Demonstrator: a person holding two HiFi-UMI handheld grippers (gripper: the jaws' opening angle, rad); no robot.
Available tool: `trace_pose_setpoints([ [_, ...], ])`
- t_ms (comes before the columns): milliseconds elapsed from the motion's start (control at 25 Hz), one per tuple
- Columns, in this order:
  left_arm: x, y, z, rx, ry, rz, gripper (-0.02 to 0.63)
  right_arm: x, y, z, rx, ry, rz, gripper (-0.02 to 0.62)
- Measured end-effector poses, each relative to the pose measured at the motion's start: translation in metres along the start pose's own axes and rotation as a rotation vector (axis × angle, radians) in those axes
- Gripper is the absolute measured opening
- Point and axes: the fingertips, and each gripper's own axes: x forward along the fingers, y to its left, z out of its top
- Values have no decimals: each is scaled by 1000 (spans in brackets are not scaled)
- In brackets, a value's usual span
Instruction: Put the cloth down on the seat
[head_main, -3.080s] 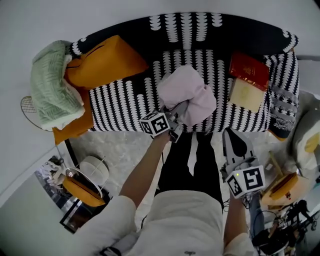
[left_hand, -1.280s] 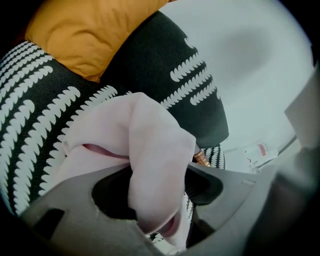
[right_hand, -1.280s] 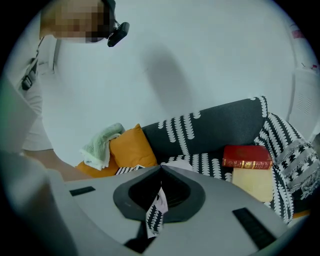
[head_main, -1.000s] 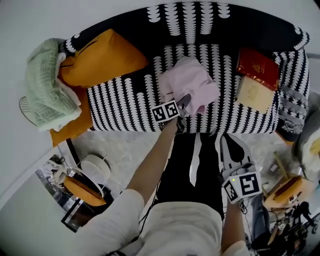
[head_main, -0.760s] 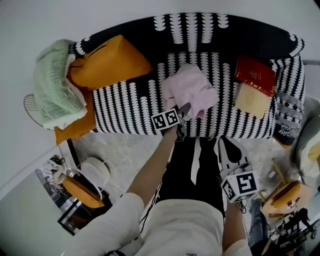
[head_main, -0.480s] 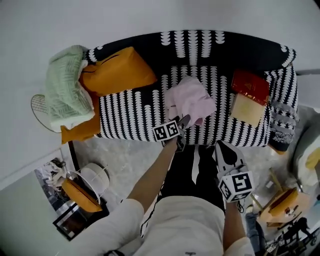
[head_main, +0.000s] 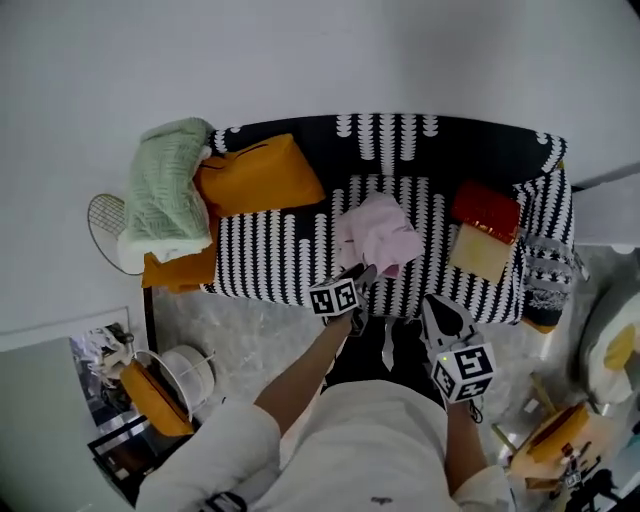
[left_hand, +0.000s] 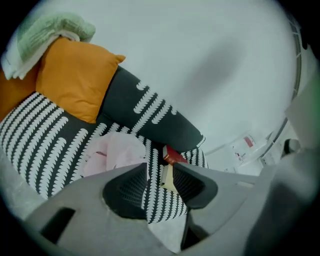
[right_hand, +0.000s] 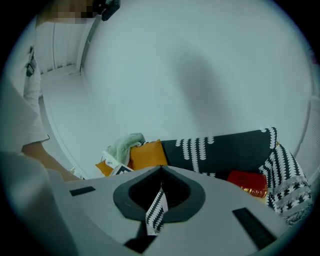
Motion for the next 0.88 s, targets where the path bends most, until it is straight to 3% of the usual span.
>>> trace_pose_setpoints([
  [240,-37,-61,25,152,-147,13,91,-26,-12,19,-41,-50,39,8],
  [480,-77,-114,22,280,-225,18,29,-53,-12,24,-49,-69,68,8],
  [880,-126,-175,4,486,-294,-14,12,-58,-3,-7,-4,-3,163,8],
])
